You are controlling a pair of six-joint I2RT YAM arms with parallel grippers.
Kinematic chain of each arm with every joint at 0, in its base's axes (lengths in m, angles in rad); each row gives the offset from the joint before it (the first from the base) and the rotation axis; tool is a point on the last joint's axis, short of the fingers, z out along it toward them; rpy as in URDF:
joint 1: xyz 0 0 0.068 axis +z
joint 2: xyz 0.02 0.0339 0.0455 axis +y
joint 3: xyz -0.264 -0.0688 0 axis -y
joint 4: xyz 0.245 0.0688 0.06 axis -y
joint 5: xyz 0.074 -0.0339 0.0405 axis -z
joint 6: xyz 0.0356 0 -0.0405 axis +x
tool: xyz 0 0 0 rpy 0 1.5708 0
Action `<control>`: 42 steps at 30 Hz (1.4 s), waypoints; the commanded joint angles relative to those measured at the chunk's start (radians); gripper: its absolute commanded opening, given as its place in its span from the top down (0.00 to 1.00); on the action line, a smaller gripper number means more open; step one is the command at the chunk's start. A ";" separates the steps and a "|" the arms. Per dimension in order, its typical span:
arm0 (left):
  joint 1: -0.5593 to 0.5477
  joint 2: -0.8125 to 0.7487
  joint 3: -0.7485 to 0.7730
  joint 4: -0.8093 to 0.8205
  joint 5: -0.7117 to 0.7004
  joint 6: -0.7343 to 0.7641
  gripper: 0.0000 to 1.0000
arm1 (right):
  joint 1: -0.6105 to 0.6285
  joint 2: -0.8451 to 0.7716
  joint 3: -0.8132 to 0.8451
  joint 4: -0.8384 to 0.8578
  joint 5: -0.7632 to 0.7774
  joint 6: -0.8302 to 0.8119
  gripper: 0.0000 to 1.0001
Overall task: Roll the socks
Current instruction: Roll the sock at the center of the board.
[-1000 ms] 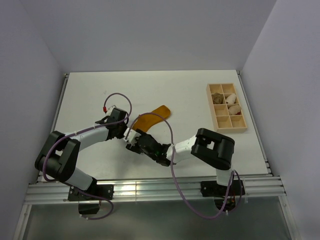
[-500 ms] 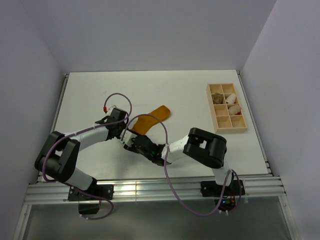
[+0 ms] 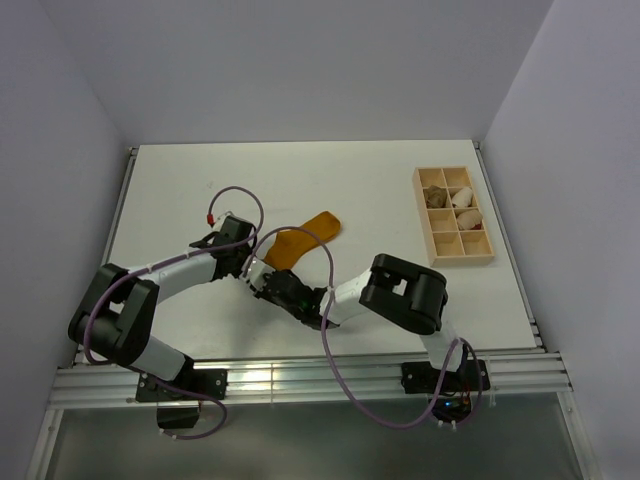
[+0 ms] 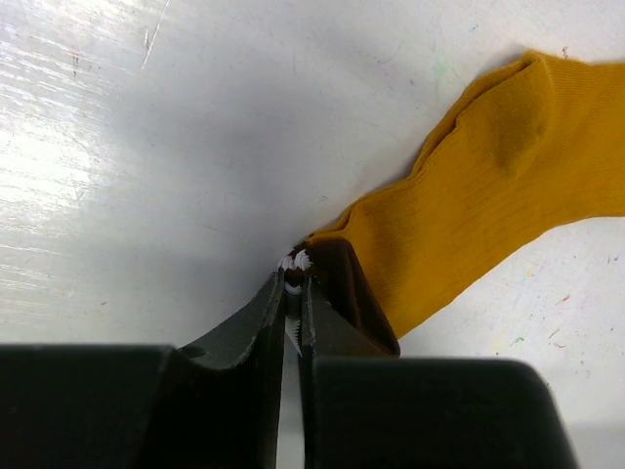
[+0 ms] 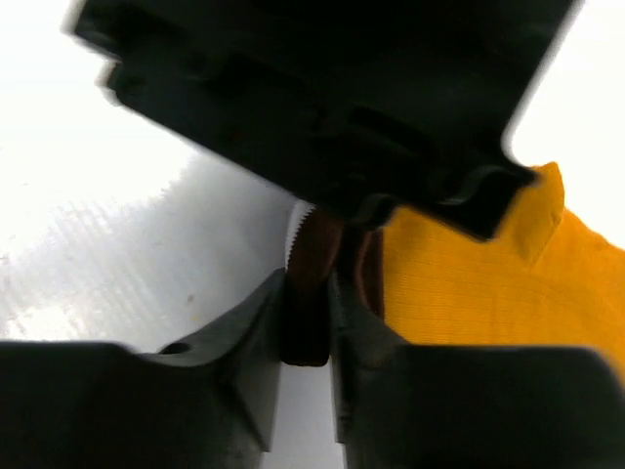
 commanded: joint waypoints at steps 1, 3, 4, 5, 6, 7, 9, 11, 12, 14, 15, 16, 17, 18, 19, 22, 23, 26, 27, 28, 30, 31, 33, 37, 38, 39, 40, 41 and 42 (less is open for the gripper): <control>-0.007 -0.039 0.025 -0.017 0.017 0.019 0.93 | -0.037 0.021 0.004 -0.072 -0.009 0.070 0.73; -0.007 -0.046 0.027 -0.012 0.019 0.019 0.92 | -0.050 0.019 0.006 -0.096 -0.027 0.094 0.76; -0.007 -0.049 0.027 -0.012 0.021 0.018 0.91 | -0.060 0.016 0.007 -0.102 -0.040 0.098 0.81; -0.007 -0.055 0.028 -0.012 0.022 0.018 0.90 | -0.063 0.015 0.007 -0.116 -0.047 0.112 0.84; -0.007 -0.060 0.028 -0.011 0.024 0.013 0.89 | -0.068 0.010 0.006 -0.118 -0.057 0.120 0.87; -0.005 -0.065 0.028 -0.014 0.021 0.012 0.88 | -0.077 0.006 0.004 -0.122 -0.081 0.127 0.91; -0.005 -0.080 0.030 -0.012 0.019 0.012 0.84 | -0.091 -0.002 0.003 -0.136 -0.106 0.156 0.96; -0.005 -0.089 0.033 -0.014 0.010 0.009 0.80 | -0.106 -0.010 0.001 -0.155 -0.148 0.193 1.00; -0.005 -0.094 0.033 -0.017 0.005 0.006 0.76 | -0.116 -0.013 0.004 -0.165 -0.173 0.205 1.00; -0.004 -0.105 0.031 -0.008 0.001 -0.001 0.68 | -0.143 -0.024 0.006 -0.188 -0.245 0.247 1.00; -0.004 -0.109 0.028 0.000 0.001 -0.007 0.59 | -0.151 -0.025 0.006 -0.198 -0.270 0.250 1.00; 0.001 -0.117 0.028 0.001 -0.001 -0.010 0.55 | -0.162 -0.028 0.010 -0.219 -0.300 0.282 1.00; 0.002 -0.120 0.027 0.003 -0.002 -0.013 0.51 | -0.183 -0.028 0.020 -0.230 -0.345 0.304 1.00; 0.005 -0.120 0.027 0.004 -0.007 -0.019 0.45 | -0.192 -0.028 0.023 -0.239 -0.392 0.314 1.00; 0.010 -0.126 0.027 0.004 -0.009 -0.024 0.43 | -0.201 -0.024 0.026 -0.247 -0.423 0.340 1.00; 0.027 -0.146 0.010 0.014 -0.015 -0.043 0.39 | -0.247 -0.013 0.035 -0.245 -0.553 0.383 1.00; 0.031 -0.157 0.001 0.020 -0.016 -0.050 0.39 | -0.257 -0.011 0.035 -0.245 -0.586 0.411 1.00; 0.050 -0.213 -0.048 0.063 -0.021 -0.083 0.39 | -0.301 -0.002 0.021 -0.207 -0.694 0.491 1.00; 0.056 -0.227 -0.064 0.075 -0.018 -0.088 0.39 | -0.327 0.002 0.017 -0.190 -0.725 0.515 1.00; 0.059 -0.252 -0.090 0.092 -0.013 -0.090 0.39 | -0.339 0.009 0.014 -0.161 -0.779 0.567 1.00; 0.059 -0.267 -0.113 0.138 0.001 -0.090 0.39 | -0.364 0.027 0.004 -0.132 -0.820 0.616 1.00; 0.059 -0.273 -0.130 0.152 0.010 -0.087 0.38 | -0.381 0.035 0.003 -0.113 -0.840 0.655 1.00; 0.059 -0.270 -0.140 0.176 0.028 -0.079 0.38 | -0.392 0.056 -0.002 -0.090 -0.877 0.696 1.00; 0.056 -0.252 -0.180 0.211 0.065 -0.088 0.39 | -0.422 0.079 -0.025 0.027 -0.951 0.854 1.00; 0.056 -0.249 -0.186 0.239 0.070 -0.097 0.40 | -0.427 0.081 -0.035 0.040 -0.965 0.879 1.00; 0.053 -0.246 -0.193 0.262 0.080 -0.099 0.40 | -0.432 0.084 -0.040 0.049 -0.971 0.900 1.00; 0.050 -0.237 -0.202 0.271 0.083 -0.102 0.40 | -0.438 0.087 -0.048 0.090 -0.977 0.951 1.00; 0.047 -0.230 -0.203 0.279 0.087 -0.105 0.41 | -0.444 0.091 -0.066 0.110 -0.986 0.975 1.00; 0.039 -0.215 -0.202 0.293 0.093 -0.105 0.41 | -0.448 0.098 -0.071 0.129 -0.992 0.998 1.00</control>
